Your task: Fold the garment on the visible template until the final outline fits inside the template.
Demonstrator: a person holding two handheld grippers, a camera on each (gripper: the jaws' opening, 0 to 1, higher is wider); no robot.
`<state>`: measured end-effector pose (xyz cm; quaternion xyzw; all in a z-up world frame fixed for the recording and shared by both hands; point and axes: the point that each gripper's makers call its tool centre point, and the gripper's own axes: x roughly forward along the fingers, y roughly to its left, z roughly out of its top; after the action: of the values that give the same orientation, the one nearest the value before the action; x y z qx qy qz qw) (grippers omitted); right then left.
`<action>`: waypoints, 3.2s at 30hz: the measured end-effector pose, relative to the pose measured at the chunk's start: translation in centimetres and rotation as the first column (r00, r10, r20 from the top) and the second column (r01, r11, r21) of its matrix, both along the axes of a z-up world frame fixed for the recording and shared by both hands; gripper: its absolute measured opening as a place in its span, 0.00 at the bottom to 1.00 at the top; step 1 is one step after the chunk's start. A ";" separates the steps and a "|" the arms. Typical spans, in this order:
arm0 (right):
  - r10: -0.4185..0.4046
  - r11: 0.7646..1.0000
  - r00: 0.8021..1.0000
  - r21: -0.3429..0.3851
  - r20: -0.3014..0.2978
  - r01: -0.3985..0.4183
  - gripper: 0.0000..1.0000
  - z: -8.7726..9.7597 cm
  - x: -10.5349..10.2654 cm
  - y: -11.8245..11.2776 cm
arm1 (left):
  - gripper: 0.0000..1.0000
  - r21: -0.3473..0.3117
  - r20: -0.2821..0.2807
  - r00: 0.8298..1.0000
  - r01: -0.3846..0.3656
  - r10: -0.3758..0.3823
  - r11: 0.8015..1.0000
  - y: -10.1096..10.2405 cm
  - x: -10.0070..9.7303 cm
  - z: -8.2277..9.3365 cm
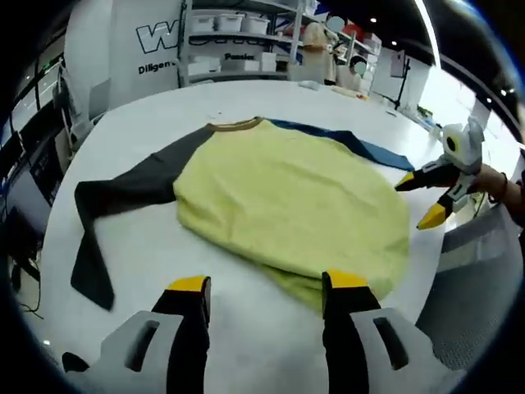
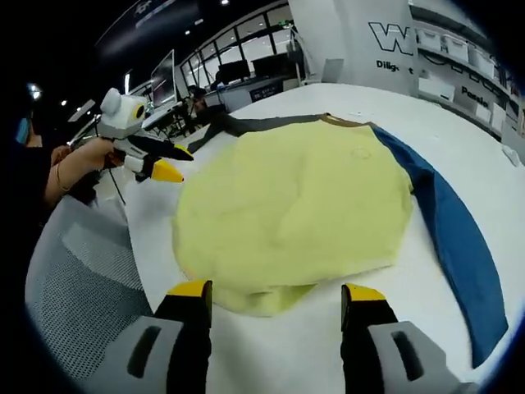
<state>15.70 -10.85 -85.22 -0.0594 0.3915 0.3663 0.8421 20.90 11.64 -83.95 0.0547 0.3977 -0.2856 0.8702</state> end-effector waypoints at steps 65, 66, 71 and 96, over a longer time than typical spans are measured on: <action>-0.090 0.996 0.995 -0.015 0.048 0.091 0.00 4.8 12.4 2.9 | 0.00 0.001 -0.045 0.998 -0.041 0.041 0.999 -5.1 10.3 2.5; -0.099 0.995 0.994 -0.027 0.038 0.100 0.00 4.3 13.0 2.9 | 0.00 0.004 -0.048 0.998 -0.047 0.047 0.999 -5.0 10.9 2.0; -0.130 0.990 0.991 -0.050 0.026 0.131 0.00 2.5 14.6 3.0 | 0.00 0.005 -0.075 0.995 -0.069 0.069 0.998 -4.9 12.2 0.4; -0.403 0.915 0.915 0.043 0.018 0.402 0.10 1.4 19.1 0.6 | 0.13 -0.047 0.048 0.997 -0.056 0.059 0.997 -4.1 12.2 1.0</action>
<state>34.77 -10.29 -83.86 0.0334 0.3769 0.1920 0.9055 33.06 7.58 -82.99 0.0306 0.3710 -0.2679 0.8886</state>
